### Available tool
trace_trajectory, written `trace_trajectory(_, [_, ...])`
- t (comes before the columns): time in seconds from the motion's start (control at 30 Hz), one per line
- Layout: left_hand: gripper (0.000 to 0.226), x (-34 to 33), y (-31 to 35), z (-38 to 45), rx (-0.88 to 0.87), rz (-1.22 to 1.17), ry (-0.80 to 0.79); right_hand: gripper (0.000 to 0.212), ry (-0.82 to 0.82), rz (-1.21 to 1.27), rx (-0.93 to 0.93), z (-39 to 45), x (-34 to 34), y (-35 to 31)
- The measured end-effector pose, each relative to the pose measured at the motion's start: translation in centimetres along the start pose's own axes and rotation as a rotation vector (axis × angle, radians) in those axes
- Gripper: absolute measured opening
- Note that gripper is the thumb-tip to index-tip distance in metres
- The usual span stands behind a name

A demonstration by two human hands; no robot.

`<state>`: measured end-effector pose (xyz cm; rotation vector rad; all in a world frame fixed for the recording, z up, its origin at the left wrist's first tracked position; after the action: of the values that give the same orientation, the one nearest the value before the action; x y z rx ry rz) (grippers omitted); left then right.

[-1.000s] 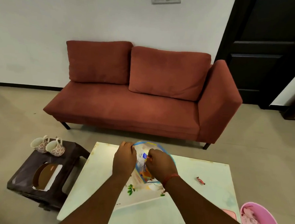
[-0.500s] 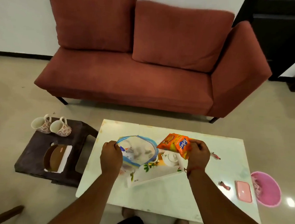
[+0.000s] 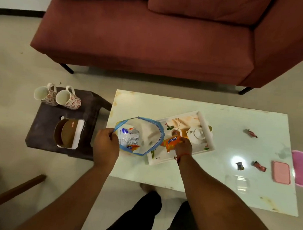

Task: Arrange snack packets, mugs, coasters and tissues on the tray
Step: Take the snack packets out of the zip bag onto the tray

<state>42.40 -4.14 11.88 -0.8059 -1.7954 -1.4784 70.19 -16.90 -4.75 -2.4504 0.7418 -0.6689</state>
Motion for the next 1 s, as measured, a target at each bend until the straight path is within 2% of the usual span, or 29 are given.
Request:
trace_trajectory(0.1, [0.02,-0.3,0.0,-0.6,-0.008,-0.017,-0.03,0.019,-0.123,0.007,-0.013,-0.9,0.0,0.4])
trace_trajectory(0.13, [0.02,-0.4,0.3,-0.8,-0.014,-0.015,-0.037,0.023,-0.113,0.017,-0.044,-1.2,0.7,0.8])
trace_trajectory(0.2, [0.019,-0.7,1.0,-1.3,-0.025,-0.008,-0.051,0.045,-0.04,0.023,-0.116,-1.8,2.7,1.6])
trace_trajectory(0.23, [0.02,-0.8,1.7,-1.5,-0.035,-0.009,-0.059,0.049,0.01,0.01,-0.1,-2.2,3.9,1.4])
trace_trajectory(0.3, [0.021,-1.2,3.2,-1.7,-0.052,-0.002,-0.078,0.044,0.125,-0.04,0.049,-3.2,6.2,-0.4])
trace_trajectory(0.4, [0.02,-2.0,6.3,-2.6,-0.116,0.009,-0.102,0.026,0.253,-0.104,0.476,-7.1,8.9,-6.0])
trace_trajectory(0.47, [0.02,-2.7,8.5,-3.4,-0.158,-0.002,-0.138,0.025,0.164,-0.212,0.739,-10.0,8.3,-9.5])
trace_trajectory(0.5, [0.02,-3.0,9.7,-4.0,-0.178,-0.011,-0.157,0.024,0.07,-0.297,0.804,-11.0,7.6,-10.7])
trace_trajectory(0.6, [0.02,-4.0,13.6,-5.9,-0.223,-0.055,-0.175,0.026,-0.188,-0.676,0.834,-12.4,5.4,-12.3])
trace_trajectory(0.7, [0.021,-4.3,17.8,-7.7,-0.27,-0.091,-0.14,0.04,-0.297,-0.949,0.773,-12.0,5.2,-12.9])
trace_trajectory(0.8, [0.02,-4.1,22.2,-9.7,-0.377,-0.133,-0.12,0.051,-0.309,-1.187,0.815,-11.8,6.3,-14.3])
trace_trajectory(1.0, [0.016,-3.6,28.5,-13.3,-0.504,-0.226,-0.055,0.048,-0.165,-1.439,0.909,-10.2,11.0,-17.3])
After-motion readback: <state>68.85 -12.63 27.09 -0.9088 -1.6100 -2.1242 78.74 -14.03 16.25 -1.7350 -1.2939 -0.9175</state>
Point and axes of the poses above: each hand's wrist, its own z-axis towards the middle knuckle, its own x-axis out of the back of the hand, y = z × x, the point moved 7 cm from there along z, towards the middle knuckle, and after that the axes turned 2 degrees about y, right-handed, at the moved point
